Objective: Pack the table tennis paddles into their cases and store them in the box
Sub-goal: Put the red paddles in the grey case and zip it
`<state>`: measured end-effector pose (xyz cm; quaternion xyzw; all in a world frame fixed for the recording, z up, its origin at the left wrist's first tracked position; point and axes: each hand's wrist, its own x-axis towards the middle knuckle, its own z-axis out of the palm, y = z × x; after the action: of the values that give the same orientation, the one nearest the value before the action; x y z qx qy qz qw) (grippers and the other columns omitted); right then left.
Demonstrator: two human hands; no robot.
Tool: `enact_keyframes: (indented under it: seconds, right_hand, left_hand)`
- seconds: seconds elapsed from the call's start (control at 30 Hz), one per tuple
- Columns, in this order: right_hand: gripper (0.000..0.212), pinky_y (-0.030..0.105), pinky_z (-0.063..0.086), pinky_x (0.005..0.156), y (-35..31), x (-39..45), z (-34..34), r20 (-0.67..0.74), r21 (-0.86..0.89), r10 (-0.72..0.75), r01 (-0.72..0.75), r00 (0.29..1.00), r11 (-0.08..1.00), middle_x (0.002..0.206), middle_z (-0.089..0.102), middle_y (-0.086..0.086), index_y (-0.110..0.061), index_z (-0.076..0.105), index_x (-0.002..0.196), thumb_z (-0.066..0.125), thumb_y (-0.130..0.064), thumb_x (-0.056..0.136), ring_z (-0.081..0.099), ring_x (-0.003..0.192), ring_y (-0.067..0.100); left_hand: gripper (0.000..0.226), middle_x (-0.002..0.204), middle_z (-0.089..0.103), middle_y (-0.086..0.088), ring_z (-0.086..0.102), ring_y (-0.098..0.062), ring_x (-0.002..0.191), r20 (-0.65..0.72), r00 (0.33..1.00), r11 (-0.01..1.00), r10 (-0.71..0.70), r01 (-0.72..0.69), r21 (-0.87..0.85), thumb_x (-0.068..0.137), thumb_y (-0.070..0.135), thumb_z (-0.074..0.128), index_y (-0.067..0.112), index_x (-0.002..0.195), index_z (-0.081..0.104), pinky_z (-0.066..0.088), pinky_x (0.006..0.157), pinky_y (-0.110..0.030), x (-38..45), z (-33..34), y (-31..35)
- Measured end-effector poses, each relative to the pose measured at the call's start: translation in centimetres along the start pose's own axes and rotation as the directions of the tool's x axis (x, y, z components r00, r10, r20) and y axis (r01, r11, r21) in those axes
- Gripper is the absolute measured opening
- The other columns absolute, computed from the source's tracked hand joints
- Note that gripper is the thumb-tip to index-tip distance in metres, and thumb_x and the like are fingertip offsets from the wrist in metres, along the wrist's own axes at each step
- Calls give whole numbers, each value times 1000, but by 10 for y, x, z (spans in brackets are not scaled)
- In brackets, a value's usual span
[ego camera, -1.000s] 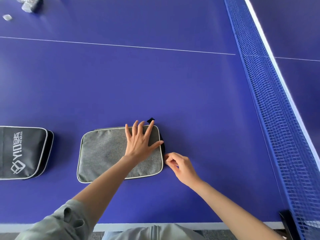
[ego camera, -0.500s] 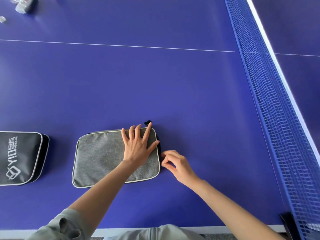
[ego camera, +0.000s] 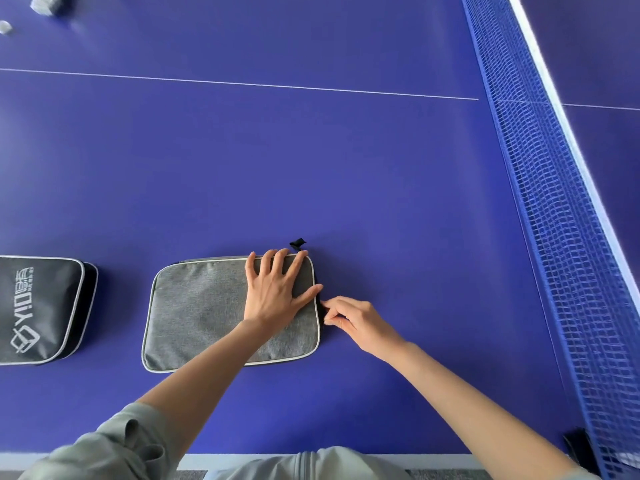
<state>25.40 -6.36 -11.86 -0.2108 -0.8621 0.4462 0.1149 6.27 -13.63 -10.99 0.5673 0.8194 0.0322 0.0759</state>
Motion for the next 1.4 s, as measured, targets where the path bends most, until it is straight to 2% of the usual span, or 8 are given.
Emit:
enact_keyframes:
  seconds: [0.1,0.33,0.57,0.7,0.77,0.9,1.17,1.4]
  right_hand:
    - [8,36,50,66,2,4,-3,11,-85,20,-19,1000,996,83,60,9,1,58,84,61,-5,89,56,71,18]
    - [9,21,45,64,2,9,-7,27,-83,55,-53,998,995,79,59,5,-3,59,81,63,-6,88,48,67,5]
    - [4,15,48,68,-8,5,1,-34,57,119,-117,992,991,80,66,5,-1,65,81,69,-3,82,56,70,4]
    - [5,18,53,71,-13,-12,14,-134,194,235,-207,963,959,80,67,4,0,68,82,72,0,78,62,71,7]
    - [7,19,53,69,-16,-16,20,-191,178,229,-196,954,964,79,68,7,0,69,81,73,2,76,62,71,9]
    - [11,9,49,67,-17,-14,26,-253,132,264,-237,931,963,82,71,7,-3,69,85,71,4,76,64,74,7]
    - [10,20,41,61,-17,-17,24,-212,-45,233,-248,949,968,79,57,8,-6,71,86,61,-6,89,52,64,12]
    - [8,17,42,61,-20,-21,23,-251,-14,269,-281,930,960,80,60,9,-4,70,84,63,-4,87,51,63,8]
  left_hand:
    - [67,131,49,6,42,-22,124,-18,999,999,32,-33,-36,85,71,24,31,136,41,16,112,-52,0,0,-1]
    - [66,130,51,10,45,-19,122,-22,1000,999,11,-12,-44,83,71,30,32,133,45,16,113,-50,1,-3,-1]
    - [77,153,23,5,17,-24,142,65,988,980,140,-128,-154,84,66,44,33,148,17,3,115,-57,3,-9,-5]
    - [51,148,38,8,16,-22,145,138,794,803,592,-566,-187,91,51,47,34,139,42,0,117,-49,5,-22,-12]
    - [41,139,49,11,19,-16,144,209,706,734,677,-667,-128,95,51,39,33,128,55,-3,119,-45,6,-25,-6]
    - [37,117,56,14,33,-13,132,252,663,699,705,-711,-83,97,52,32,32,109,61,-2,117,-48,8,-25,0]
    - [33,100,58,13,47,-4,112,380,606,698,699,-692,-181,91,53,45,26,101,61,-10,117,-44,20,-34,3]
    - [43,94,57,1,52,-15,96,356,558,653,750,-712,-258,83,52,55,11,94,62,17,115,-33,32,-36,5]
